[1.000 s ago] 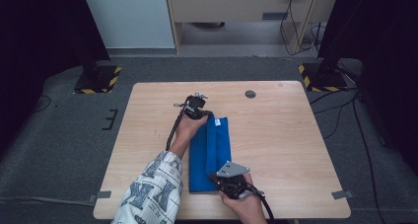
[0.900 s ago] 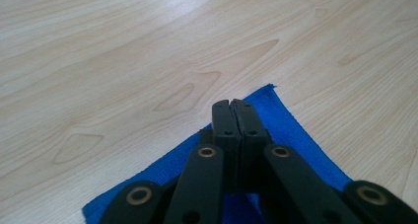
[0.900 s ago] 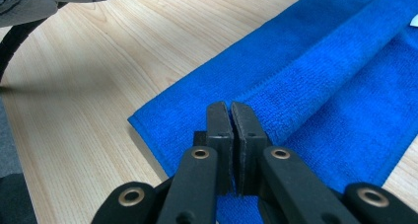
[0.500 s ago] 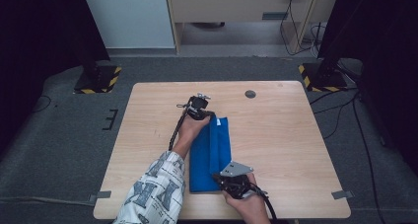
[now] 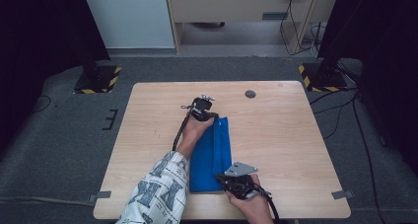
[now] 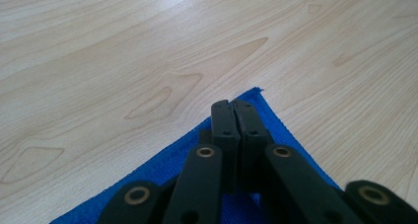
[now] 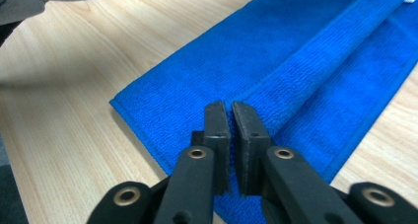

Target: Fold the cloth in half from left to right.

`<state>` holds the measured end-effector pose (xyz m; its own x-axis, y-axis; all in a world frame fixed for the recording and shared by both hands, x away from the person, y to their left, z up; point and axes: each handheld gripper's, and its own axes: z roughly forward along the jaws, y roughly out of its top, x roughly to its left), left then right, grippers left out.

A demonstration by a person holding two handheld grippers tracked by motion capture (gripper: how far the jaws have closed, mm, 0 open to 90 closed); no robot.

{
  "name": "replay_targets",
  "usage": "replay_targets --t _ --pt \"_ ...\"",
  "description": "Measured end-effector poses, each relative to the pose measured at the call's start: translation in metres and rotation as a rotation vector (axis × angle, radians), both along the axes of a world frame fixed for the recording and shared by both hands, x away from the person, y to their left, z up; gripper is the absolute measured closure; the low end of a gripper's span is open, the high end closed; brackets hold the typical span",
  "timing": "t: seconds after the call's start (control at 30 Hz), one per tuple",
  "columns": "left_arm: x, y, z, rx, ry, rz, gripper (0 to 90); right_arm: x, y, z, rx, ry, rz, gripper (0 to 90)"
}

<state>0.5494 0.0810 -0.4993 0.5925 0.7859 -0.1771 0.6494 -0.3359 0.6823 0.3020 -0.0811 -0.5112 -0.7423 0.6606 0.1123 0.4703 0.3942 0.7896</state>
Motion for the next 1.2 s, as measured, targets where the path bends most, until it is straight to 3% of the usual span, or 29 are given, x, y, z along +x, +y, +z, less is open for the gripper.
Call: replay_targets --t 0.27,0.47,0.57,0.7,0.97,1.2 --pt "-0.002 -0.004 -0.001 -0.017 -0.005 -0.010 80.1 0.001 -0.006 -0.004 0.004 0.045 -0.028 68.7" --pt "-0.002 -0.006 -0.002 -0.017 0.011 -0.025 85.8 0.003 -0.010 -0.001 0.011 0.062 -0.055 65.4" --pt "-0.002 -0.007 -0.001 -0.029 0.009 -0.023 88.6 0.002 -0.012 -0.001 0.003 0.066 -0.052 70.6" --pt "-0.003 -0.009 0.001 -0.036 -0.003 -0.033 88.3 0.002 -0.014 0.000 0.004 0.073 -0.058 69.7" --pt "-0.005 -0.009 0.006 -0.034 -0.064 -0.026 61.5 0.003 -0.020 0.005 0.006 0.090 -0.083 45.7" --pt "-0.008 -0.008 0.012 -0.031 -0.092 -0.058 44.0 0.007 -0.025 0.008 0.006 0.059 -0.111 24.5"
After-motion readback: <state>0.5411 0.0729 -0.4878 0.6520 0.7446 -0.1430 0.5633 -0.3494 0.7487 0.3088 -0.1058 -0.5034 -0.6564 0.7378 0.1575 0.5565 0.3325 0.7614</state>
